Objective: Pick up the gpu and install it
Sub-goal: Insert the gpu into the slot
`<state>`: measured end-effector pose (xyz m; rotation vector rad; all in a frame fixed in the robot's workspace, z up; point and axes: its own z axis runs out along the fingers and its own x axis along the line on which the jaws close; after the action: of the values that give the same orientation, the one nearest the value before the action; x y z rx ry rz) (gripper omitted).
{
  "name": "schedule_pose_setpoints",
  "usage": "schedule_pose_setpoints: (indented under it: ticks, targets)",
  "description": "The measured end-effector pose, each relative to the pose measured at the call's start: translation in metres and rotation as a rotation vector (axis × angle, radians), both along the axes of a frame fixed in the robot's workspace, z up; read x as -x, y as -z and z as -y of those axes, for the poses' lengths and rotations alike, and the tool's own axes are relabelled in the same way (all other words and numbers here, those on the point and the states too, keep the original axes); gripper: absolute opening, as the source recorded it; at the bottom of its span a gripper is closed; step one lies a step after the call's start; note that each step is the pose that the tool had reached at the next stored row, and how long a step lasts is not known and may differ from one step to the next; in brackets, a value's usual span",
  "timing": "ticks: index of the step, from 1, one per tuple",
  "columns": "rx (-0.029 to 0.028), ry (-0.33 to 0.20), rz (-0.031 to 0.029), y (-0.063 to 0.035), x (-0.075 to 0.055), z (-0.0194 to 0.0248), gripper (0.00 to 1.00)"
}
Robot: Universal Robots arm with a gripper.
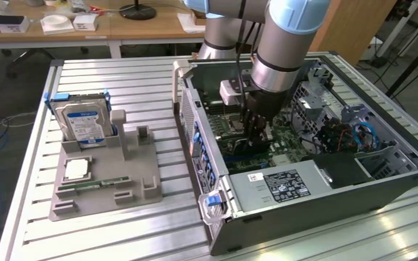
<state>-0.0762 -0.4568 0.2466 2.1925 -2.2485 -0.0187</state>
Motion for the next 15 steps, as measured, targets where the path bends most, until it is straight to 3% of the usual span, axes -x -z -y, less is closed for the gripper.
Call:
schedule_pose_setpoints:
  ticks: [15]
  targets:
    - [0.0007, 0.0, 0.0104, 0.0066, 0.0045, 0.0, 0.26]
